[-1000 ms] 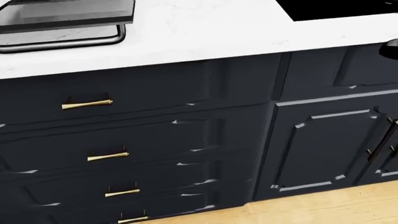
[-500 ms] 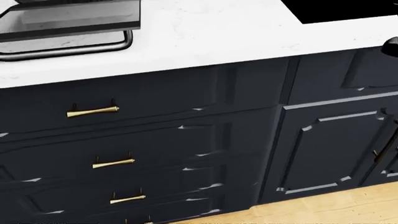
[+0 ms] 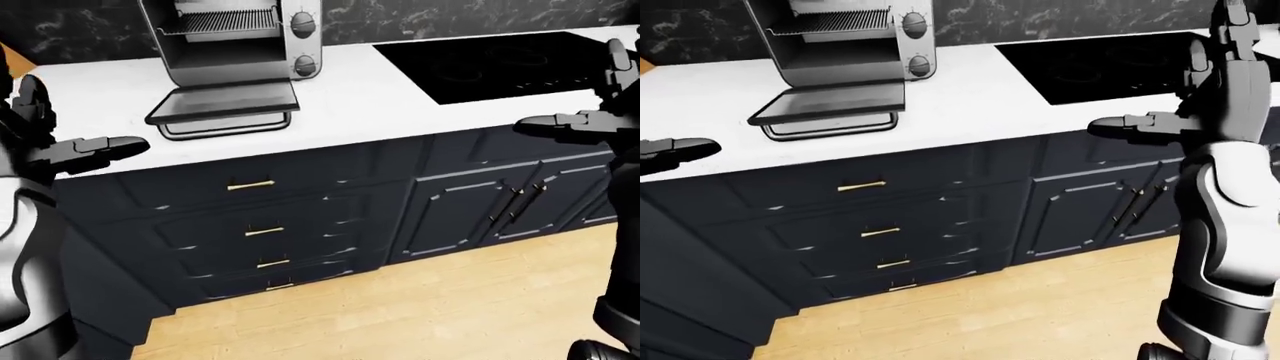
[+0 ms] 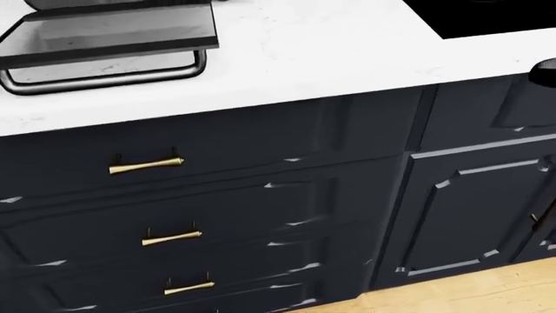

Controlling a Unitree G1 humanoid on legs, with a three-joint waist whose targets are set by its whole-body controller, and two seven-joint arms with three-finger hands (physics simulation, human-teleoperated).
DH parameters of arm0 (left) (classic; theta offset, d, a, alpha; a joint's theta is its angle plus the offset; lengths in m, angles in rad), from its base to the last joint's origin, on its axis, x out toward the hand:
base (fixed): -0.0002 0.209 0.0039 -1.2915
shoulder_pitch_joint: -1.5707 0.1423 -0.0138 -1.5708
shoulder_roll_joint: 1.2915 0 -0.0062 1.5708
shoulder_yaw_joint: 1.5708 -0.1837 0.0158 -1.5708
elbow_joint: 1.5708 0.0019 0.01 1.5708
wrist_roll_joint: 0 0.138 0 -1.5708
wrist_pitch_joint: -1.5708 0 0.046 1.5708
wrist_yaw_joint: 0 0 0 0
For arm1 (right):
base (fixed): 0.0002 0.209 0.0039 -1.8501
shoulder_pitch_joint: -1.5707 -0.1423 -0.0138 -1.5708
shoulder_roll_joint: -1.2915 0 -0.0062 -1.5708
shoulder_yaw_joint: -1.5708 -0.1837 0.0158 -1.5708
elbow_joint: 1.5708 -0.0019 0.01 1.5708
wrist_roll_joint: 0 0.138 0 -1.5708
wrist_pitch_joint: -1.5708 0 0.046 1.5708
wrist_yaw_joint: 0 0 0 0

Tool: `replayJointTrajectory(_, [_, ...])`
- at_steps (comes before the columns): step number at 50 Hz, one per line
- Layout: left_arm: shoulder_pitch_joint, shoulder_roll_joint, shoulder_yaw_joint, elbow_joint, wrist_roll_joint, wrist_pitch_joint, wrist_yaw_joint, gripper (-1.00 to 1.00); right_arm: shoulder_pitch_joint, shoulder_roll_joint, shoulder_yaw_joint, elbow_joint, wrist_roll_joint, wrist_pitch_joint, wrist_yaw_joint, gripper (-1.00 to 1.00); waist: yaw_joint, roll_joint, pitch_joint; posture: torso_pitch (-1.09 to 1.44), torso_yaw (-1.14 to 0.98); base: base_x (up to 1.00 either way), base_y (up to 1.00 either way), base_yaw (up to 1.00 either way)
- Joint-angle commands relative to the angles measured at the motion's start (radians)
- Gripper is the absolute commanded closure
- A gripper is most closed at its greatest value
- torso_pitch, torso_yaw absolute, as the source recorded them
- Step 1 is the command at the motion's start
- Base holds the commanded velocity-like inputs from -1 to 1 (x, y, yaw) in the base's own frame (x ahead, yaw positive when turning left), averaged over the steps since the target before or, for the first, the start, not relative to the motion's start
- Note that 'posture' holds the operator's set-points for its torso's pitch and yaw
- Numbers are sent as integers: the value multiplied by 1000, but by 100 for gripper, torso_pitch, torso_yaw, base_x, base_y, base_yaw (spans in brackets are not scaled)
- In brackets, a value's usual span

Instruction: Close the toaster oven door.

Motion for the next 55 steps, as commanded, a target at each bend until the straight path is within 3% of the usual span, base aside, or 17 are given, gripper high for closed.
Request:
replayJointTrajectory(1, [-28,28,31,-37,5,-35,7,-100,-32,-17,-5,-44,5,-33,4,-100,7,3,-20,0,0,5,16,0])
replayJointTrajectory(5, [-29,30,32,-37,4,-33,7,-100,-33,-18,-5,-45,6,-33,4,-100,2,59,-10,0,0,5,16,0])
replayJointTrajectory(7, [-28,30,32,-38,4,-34,7,-100,-32,-17,-5,-46,6,-33,3,-100,-1,130,-30,0,0,5,15,0])
replayJointTrajectory(8, [-27,29,32,-38,4,-34,7,-100,-31,-17,-5,-47,6,-33,3,-100,6,98,-23,0,0,5,15,0])
replayJointTrajectory(10, [-30,32,32,-37,3,-33,7,-100,-34,-19,-6,-46,7,-31,3,-100,7,98,-16,0,0,5,15,0])
replayJointTrajectory(17, [-32,33,36,-37,-4,-28,10,-100,-34,-19,-5,-52,7,-26,2,-100,11,24,-11,0,0,5,15,0])
replayJointTrajectory(20, [-31,34,34,-36,-4,-32,9,-100,-36,-21,-6,-55,10,-21,1,-100,13,-50,-25,0,0,5,15,0])
replayJointTrajectory(21, [-30,33,32,-34,-2,-34,9,-100,-35,-20,-6,-53,9,-23,1,-100,2,-4,-15,0,0,5,15,0])
replayJointTrajectory(23, [-30,33,32,-33,-2,-35,8,-100,-36,-20,-5,-50,9,-26,2,-100,6,-22,-19,0,0,5,15,0])
replayJointTrajectory(28, [-33,36,34,-36,-6,-30,10,-100,-38,-21,-6,-54,10,-21,1,-100,6,18,-10,0,0,5,15,0])
replayJointTrajectory(33, [-31,34,33,-37,-4,-32,11,-100,-35,-20,-6,-47,8,-31,3,-100,-8,121,-33,0,0,6,15,0])
replayJointTrajectory(35, [-30,34,33,-39,-5,-31,12,-100,-36,-21,-6,-47,8,-29,3,-100,2,106,-11,0,0,5,16,0])
replayJointTrajectory(42, [-30,33,32,-37,-3,-34,10,-100,-33,-20,-6,-55,9,-25,1,-100,7,33,-10,0,0,6,15,0])
replayJointTrajectory(46, [-30,33,33,-38,-3,-33,11,-100,-33,-20,-6,-54,9,-26,2,-100,12,-42,-16,0,0,6,15,0])
replayJointTrajectory(47, [-30,34,33,-39,-4,-31,11,-100,-33,-20,-6,-49,7,-30,3,-100,3,-6,-17,0,0,6,15,0])
replayJointTrajectory(50, [-30,35,34,-40,-4,-31,11,-100,-35,-21,-7,-48,7,-30,3,-100,6,-19,-24,0,0,6,15,0])
replayJointTrajectory(55, [-32,35,33,-39,-4,-31,11,-100,-33,-20,-5,-48,6,-31,3,-100,5,31,-7,0,0,6,15,0])
